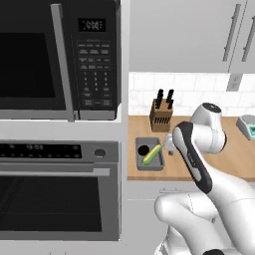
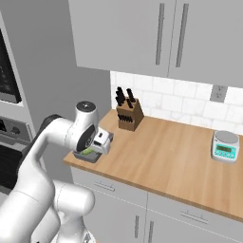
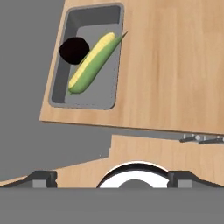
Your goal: Take the meat container that has the fish and place it on the second highest rack of the freezer. Then take the vegetable container that has the avocado and corn and place it on the highest rack of the freezer.
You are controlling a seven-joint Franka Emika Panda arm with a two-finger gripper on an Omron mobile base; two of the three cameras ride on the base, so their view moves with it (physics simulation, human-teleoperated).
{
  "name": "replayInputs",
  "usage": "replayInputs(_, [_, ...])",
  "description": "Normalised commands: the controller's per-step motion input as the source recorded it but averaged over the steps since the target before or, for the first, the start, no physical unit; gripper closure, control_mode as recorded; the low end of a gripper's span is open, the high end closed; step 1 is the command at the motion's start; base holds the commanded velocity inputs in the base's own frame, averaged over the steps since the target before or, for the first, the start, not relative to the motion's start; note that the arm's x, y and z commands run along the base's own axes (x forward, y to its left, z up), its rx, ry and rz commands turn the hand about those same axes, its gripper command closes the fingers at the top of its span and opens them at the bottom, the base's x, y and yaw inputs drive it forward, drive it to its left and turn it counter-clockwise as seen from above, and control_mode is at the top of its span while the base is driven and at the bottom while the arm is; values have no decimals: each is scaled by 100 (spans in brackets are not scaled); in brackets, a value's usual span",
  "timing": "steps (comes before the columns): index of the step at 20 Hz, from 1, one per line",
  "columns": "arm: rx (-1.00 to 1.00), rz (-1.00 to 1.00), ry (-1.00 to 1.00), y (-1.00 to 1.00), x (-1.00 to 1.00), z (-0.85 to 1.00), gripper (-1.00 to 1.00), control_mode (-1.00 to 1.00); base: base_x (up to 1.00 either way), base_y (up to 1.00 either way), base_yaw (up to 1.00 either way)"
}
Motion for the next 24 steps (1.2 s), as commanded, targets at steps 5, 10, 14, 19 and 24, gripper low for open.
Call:
replayInputs(5, [-3, -4, -3, 2, 40, -17, -100, -100, 0, 0, 0])
replayInputs(10, [-2, -10, 3, 1, 48, -9, -100, -100, 0, 0, 0])
replayInputs(14, [0, -8, 22, 0, 48, 0, -100, -100, 0, 0, 0])
replayInputs(19, [0, -2, 28, 0, 22, -6, -100, -100, 0, 0, 0])
replayInputs(24, [0, 0, 13, 0, 4, -48, -100, -100, 0, 0, 0])
